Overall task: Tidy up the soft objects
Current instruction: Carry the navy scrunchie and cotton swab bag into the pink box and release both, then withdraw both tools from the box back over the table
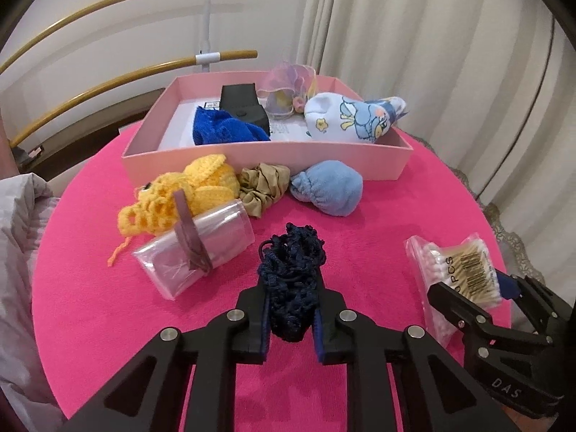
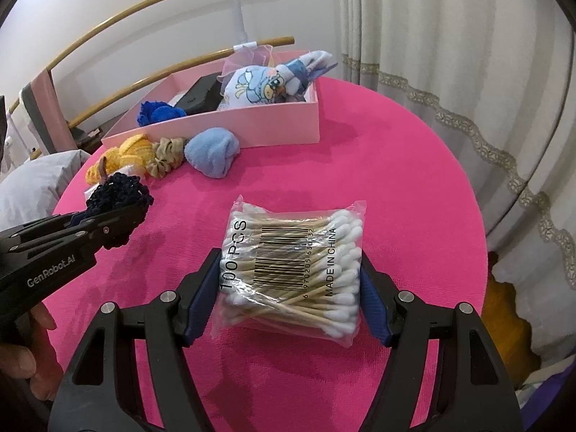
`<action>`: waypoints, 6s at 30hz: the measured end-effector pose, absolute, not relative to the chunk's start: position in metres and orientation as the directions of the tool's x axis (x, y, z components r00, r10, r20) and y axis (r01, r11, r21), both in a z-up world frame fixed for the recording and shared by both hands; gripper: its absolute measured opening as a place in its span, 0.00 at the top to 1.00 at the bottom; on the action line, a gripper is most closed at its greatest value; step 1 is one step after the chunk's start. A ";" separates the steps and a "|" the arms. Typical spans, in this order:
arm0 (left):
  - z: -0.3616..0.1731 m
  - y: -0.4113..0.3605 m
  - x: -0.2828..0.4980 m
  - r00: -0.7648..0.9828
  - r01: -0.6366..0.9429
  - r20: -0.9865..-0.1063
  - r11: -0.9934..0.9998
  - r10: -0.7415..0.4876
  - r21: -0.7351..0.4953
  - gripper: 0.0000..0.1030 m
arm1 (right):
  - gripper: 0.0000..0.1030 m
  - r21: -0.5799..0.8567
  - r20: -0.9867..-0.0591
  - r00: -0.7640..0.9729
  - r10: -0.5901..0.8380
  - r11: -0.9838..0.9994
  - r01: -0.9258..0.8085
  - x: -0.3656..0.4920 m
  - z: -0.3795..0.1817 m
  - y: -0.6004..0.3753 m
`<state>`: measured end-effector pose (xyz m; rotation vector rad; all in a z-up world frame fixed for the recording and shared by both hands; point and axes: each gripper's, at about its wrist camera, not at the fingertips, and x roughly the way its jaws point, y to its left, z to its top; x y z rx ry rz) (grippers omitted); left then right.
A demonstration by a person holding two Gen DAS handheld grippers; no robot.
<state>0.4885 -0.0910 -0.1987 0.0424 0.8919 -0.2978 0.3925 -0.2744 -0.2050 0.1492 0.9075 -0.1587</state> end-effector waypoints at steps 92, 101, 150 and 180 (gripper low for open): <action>-0.091 -0.051 0.633 0.827 0.084 -0.561 0.995 -0.037 0.059 0.00 | 0.00 0.263 -0.663 0.738 0.122 0.962 0.077 0.615 -0.110 -0.278; -0.081 -0.048 0.571 0.861 0.060 -0.509 0.997 -0.025 0.053 0.00 | 0.00 0.255 -0.604 0.791 0.094 0.964 0.080 0.551 -0.087 -0.268; -0.071 -0.028 0.349 0.875 0.033 -0.484 0.999 -0.018 0.024 0.00 | 0.00 0.030 -0.530 0.836 -0.143 0.982 0.187 0.371 -0.073 -0.224; -0.134 -0.032 0.405 0.757 0.053 -0.652 0.999 -0.037 0.004 0.00 | 0.00 0.022 -0.651 0.746 -0.141 0.979 0.204 0.403 -0.123 -0.244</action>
